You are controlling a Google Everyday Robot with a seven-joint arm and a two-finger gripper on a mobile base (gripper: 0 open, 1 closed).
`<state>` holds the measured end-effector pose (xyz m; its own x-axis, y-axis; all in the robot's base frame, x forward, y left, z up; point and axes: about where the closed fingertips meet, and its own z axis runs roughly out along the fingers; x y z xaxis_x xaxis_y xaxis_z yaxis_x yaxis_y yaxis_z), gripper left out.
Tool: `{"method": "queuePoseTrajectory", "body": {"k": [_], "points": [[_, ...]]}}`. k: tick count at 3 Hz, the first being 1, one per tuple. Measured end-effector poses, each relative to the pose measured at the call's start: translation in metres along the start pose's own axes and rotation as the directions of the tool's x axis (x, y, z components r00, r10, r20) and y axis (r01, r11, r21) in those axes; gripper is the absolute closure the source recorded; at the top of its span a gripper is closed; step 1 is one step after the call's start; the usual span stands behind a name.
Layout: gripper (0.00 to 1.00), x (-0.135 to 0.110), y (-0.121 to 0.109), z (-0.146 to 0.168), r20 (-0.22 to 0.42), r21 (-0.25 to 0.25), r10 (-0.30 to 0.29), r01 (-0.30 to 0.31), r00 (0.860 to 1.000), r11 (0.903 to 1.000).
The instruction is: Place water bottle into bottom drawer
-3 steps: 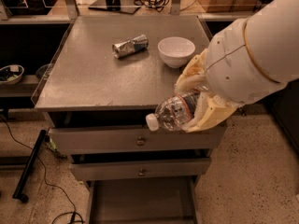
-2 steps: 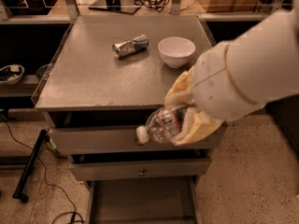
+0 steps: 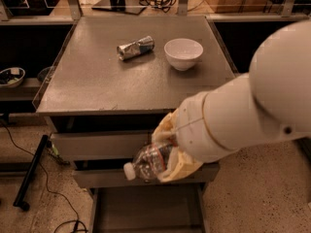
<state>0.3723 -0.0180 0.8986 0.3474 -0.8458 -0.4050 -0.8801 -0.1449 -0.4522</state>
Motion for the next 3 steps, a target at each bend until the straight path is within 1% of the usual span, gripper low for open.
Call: {"method": "queuePoseTrajectory", "body": {"k": [1,2,3], "points": [[1.00,-0.011,0.019,0.021,0.037,-0.056,-0.008,0.010,0.999,0.9984],[1.00,-0.011,0.019,0.022,0.037,-0.056,-0.008,0.010,0.999,0.9984],[1.00,-0.013,0.024,0.034,0.060,-0.078,-0.010,0.014,0.998,0.9969]]}}
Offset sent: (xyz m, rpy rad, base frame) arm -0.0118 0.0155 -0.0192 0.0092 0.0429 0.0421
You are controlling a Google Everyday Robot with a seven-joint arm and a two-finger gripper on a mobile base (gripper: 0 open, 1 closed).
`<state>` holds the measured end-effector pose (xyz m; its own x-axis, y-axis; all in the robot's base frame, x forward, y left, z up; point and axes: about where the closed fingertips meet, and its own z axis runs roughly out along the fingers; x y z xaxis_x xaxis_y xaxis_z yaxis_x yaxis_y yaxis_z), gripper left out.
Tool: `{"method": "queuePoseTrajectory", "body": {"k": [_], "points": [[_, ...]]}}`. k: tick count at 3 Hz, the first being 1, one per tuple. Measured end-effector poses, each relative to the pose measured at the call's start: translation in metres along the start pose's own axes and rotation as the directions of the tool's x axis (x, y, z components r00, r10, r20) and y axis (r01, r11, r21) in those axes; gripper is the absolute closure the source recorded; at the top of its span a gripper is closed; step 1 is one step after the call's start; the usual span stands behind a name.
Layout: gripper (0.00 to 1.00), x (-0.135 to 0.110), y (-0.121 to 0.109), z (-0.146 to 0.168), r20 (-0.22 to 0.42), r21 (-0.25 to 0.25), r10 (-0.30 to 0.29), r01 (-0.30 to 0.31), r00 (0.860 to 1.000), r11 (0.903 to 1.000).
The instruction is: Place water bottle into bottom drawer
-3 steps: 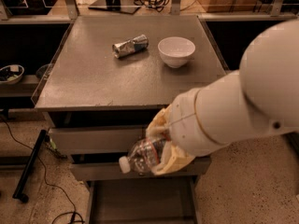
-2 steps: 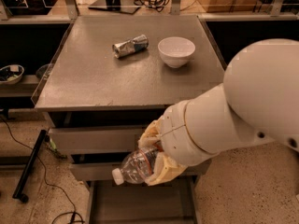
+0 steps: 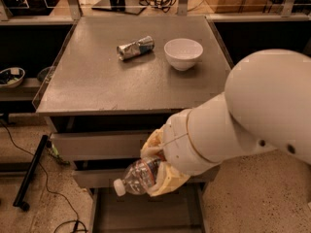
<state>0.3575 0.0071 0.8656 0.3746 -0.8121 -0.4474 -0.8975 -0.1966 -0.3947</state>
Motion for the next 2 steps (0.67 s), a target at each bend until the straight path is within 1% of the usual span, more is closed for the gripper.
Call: {"method": "queuePoseTrajectory", "body": {"k": [1,2], "points": [[1.00,-0.002,0.012,0.023,0.030,-0.042,-0.002,0.003,1.000,0.9991],[1.00,-0.002,0.025,0.033,0.046,-0.070,0.001,0.002,0.999,0.9976]]}}
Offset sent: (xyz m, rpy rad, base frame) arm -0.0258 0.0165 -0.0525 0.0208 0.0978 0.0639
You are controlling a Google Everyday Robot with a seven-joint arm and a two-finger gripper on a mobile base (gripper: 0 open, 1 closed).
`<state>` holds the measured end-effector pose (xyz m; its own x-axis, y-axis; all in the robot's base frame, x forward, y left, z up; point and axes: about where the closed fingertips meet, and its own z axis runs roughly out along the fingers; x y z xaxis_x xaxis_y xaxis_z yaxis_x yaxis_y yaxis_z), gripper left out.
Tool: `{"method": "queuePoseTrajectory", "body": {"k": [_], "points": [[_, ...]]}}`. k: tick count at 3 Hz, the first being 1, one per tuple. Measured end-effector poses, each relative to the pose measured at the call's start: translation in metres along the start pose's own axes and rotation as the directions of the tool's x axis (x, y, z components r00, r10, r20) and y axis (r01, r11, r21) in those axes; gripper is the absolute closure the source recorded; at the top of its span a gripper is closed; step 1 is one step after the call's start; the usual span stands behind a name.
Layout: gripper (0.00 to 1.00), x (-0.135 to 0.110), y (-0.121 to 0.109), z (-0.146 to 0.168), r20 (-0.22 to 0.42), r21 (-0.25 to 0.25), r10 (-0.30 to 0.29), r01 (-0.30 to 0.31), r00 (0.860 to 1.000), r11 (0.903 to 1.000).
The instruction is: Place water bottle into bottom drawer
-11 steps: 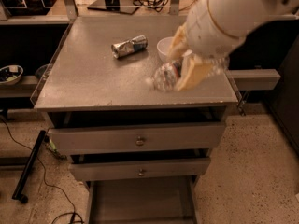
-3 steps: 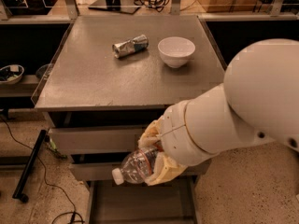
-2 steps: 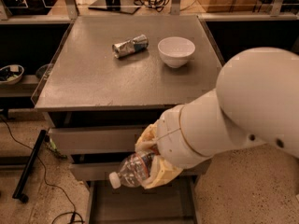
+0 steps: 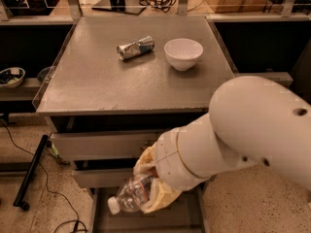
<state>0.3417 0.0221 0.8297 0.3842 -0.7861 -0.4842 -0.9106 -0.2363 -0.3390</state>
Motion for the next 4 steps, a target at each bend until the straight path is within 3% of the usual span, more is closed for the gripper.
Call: {"method": "queuePoseTrajectory", "body": {"k": [1,3,4], "points": [[1.00,-0.004,0.014,0.014,0.019,-0.041,-0.010,0.010,1.000,0.9991],[1.00,-0.003,0.015,0.023,0.037,-0.049,0.000,0.001,0.999,0.9988],[1.00,-0.004,0.005,0.055,0.062,-0.048,0.000,0.003,0.998,0.9988]]}}
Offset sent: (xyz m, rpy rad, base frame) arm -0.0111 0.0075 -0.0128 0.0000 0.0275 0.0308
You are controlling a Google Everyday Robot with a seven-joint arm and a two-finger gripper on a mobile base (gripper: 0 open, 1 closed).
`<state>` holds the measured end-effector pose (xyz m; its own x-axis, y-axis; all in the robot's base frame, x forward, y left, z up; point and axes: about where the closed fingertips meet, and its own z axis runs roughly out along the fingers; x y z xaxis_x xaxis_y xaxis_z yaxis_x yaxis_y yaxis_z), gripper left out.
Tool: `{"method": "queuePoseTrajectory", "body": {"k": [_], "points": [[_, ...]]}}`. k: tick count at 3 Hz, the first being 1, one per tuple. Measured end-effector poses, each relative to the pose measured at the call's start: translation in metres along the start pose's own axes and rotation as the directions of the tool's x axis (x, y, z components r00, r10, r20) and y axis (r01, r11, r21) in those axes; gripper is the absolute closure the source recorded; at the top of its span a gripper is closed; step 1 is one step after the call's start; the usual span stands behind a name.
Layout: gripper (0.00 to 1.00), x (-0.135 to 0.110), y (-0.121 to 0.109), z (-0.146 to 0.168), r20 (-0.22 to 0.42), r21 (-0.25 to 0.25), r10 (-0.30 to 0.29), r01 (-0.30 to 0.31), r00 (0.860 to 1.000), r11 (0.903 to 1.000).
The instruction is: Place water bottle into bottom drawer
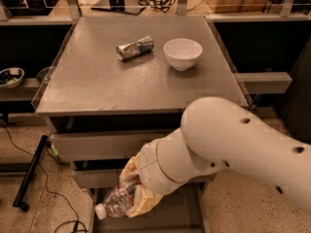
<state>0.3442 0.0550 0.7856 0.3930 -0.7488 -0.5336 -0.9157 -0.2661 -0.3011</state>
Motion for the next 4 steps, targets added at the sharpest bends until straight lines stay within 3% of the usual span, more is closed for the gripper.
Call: {"method": "queuePoseTrajectory", "body": {"k": [1,2,4], "points": [[1.00,0.006,-0.001,0.049,0.007,0.013,0.003,-0.003,1.000,0.9999],[1.00,0.008,-0.004,0.048,-0.002,0.021,0.001,-0.001,1.000,0.9998],[1.00,0.042,-0.031,0.023,-0.136,0.100,0.000,0.014,0.991,0.9949]]}}
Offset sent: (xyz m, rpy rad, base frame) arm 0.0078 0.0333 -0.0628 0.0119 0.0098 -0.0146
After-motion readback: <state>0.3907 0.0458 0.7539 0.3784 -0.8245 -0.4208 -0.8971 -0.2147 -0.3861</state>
